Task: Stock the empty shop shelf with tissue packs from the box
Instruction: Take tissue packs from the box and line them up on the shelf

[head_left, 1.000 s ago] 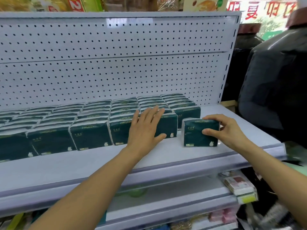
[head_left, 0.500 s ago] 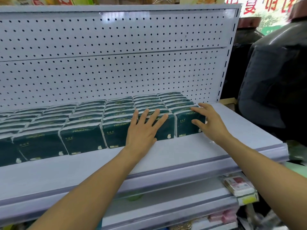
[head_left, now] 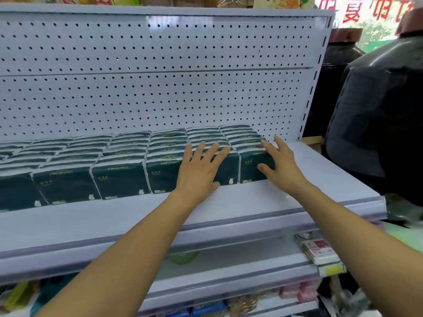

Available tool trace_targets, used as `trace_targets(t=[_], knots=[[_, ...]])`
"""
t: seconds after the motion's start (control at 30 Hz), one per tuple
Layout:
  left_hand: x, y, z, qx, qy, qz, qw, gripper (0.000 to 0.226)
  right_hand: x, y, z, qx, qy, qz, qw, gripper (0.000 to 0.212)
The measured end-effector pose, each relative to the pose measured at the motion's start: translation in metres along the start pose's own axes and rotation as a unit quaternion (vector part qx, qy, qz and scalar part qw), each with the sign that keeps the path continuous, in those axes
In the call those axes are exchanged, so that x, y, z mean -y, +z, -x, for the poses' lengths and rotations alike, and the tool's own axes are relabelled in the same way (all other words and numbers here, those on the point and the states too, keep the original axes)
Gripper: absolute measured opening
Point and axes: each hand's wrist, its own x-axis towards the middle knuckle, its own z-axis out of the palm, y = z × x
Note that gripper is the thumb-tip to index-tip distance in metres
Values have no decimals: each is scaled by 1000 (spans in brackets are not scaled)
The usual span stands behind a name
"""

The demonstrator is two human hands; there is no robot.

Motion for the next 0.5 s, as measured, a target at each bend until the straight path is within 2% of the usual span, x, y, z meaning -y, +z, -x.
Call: trace_targets(t=[0.13,0.27,0.37,0.5], knots=[[-1,-15,35,-65,-35,42,996,74,30,-8,38,-73,-77,121,987,62],[2,-27,99,-165,-67,95,979,68,65,-5,84,-140,-183,122,965,52],[11,-35,155,-206,-80,98,970,60,96,7,119,-133,-224,90,961,50],[39,-41,236,-195,-105,67,973,58,142,38,161,-98,-290,61,950,49]])
